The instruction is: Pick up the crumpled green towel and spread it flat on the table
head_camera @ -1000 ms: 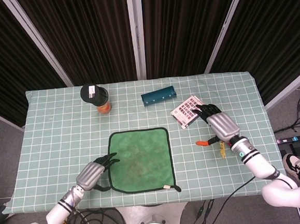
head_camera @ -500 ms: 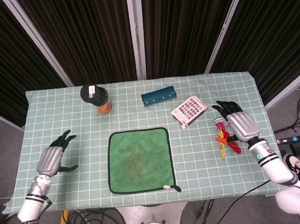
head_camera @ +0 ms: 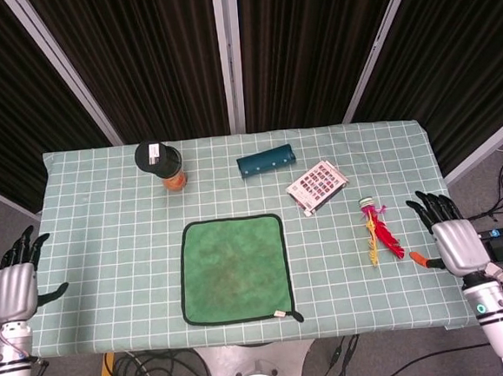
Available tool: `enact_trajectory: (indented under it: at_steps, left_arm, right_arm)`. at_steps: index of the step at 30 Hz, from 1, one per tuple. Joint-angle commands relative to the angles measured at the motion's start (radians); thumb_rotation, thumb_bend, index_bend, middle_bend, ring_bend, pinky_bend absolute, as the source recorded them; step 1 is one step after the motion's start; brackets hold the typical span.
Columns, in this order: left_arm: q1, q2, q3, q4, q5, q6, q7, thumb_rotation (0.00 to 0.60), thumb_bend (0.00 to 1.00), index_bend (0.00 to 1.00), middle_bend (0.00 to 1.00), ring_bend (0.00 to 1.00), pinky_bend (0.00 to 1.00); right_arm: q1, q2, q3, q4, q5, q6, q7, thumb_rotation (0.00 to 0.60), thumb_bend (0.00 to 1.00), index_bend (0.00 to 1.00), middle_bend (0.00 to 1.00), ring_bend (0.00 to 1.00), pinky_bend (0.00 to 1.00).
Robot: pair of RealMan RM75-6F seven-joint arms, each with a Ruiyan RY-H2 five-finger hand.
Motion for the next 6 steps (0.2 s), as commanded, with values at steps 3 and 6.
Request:
enact_trajectory:
  at_steps: [3,6]
  left_arm:
    - [0.058,0.019,0.034,-0.078,0.049,0.059,0.041,0.6,0.13,0.21,0.13,0.11,0.2]
    - [0.074,0.028,0.052,-0.11,0.071,0.064,0.056,0.6,0.13,0.21,0.13,0.11,0.2]
  right_arm:
    - [-0.079,-0.005,-0.029,-0.003,-0.054,0.096,0.022,0.597,0.07,0.12,0.02,0.0,0.0]
    - [-0.104,-0.005,-0.027,0.003,-0.073,0.137,0.01,0.598,0.07,0.12,0.02,0.0,0.0]
